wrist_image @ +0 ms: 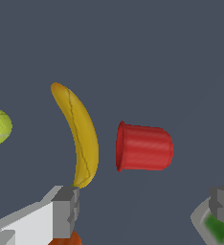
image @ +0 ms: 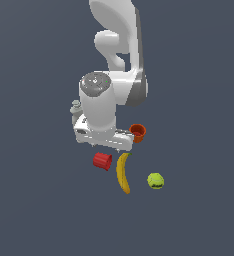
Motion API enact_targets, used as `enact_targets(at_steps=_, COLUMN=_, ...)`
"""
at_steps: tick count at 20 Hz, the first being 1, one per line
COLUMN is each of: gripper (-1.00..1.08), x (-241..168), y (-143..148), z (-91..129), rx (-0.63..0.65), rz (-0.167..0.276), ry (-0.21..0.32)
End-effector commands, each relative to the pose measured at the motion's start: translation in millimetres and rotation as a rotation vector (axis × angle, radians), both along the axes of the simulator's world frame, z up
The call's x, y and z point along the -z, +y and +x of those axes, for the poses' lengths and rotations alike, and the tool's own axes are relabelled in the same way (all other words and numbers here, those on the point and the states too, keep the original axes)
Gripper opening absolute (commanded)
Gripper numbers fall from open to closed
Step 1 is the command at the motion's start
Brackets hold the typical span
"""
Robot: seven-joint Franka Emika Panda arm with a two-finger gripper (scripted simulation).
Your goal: Pick up a designated object from a clutter of objects.
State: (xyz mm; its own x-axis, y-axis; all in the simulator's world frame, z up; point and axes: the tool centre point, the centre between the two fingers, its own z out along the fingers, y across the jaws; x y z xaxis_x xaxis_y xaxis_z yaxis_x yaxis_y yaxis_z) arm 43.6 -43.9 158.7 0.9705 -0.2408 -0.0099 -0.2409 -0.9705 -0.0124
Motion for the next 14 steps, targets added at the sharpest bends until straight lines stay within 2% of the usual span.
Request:
enact_targets(at_steps=1, gripper=1.0, x=21, y=-8, z=2, rx=0.032, rz=-0.004, ry=-0.003)
enact_targets(at_steps=7, gripper=1.0, x=52, y=-21, z=2, rx=0.079, rz=-0.012, ry=-0.005)
enact_targets(at_steps=14, gripper=1.0, x=59, y=-24, z=1, rx=0.088, rz=-0.014, ry=-0.004)
